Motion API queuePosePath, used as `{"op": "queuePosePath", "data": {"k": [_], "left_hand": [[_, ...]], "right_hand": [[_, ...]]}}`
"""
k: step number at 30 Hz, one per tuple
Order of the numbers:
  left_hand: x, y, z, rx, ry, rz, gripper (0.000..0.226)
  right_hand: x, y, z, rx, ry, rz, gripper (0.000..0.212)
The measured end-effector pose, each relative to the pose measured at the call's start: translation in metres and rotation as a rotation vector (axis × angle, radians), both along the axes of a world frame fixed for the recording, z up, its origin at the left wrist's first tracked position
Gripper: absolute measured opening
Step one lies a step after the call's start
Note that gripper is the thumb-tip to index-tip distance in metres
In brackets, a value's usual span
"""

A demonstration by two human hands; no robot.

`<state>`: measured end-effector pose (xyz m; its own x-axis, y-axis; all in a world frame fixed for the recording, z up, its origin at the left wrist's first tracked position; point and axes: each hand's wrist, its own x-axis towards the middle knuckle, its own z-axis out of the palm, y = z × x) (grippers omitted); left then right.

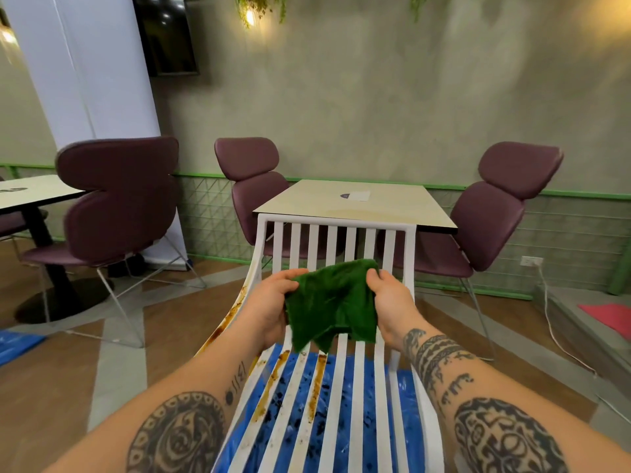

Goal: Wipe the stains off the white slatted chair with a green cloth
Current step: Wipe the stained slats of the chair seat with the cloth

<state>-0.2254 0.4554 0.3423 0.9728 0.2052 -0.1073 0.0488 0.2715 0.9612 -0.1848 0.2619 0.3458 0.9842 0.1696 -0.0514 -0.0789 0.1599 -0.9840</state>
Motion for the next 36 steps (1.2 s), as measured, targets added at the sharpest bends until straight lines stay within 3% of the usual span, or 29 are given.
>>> {"op": "queuePosePath", "data": {"k": [8, 11, 14, 16, 19, 21, 24, 28, 36], "left_hand": [[0.0, 0.014, 0.013, 0.093, -0.047, 0.09, 0.027], [0.0, 0.015, 0.014, -0.057, -0.052, 0.156, 0.029], [-0.009, 0.01, 0.005, -0.205, 0.147, -0.029, 0.042], [-0.017, 0.001, -0.006, -0.137, 0.262, -0.156, 0.048], [-0.017, -0.009, -0.024, 0.172, 0.295, -0.137, 0.055], [-0.016, -0.016, -0.028, 0.328, 0.235, -0.144, 0.046], [-0.016, -0.031, -0.027, 0.355, 0.048, -0.189, 0.031], [-0.009, -0.043, -0.025, 0.458, -0.061, -0.243, 0.054], [0.002, -0.029, -0.01, 0.71, -0.078, -0.03, 0.01]], "right_hand": [[0.007, -0.007, 0.013, 0.045, 0.065, 0.033, 0.028], [0.006, -0.004, 0.015, 0.118, 0.142, 0.017, 0.03], [0.004, 0.0, 0.016, 0.176, 0.226, -0.005, 0.028], [0.001, 0.004, 0.016, 0.165, 0.269, -0.012, 0.035], [-0.001, 0.008, 0.012, 0.131, 0.302, -0.016, 0.038], [-0.001, 0.01, 0.009, 0.134, 0.316, 0.007, 0.035], [-0.005, 0.012, 0.004, 0.111, 0.342, 0.027, 0.03], [-0.008, 0.013, 0.0, 0.136, 0.399, 0.037, 0.031], [-0.008, 0.013, 0.019, 0.131, 0.394, 0.072, 0.031]]}}
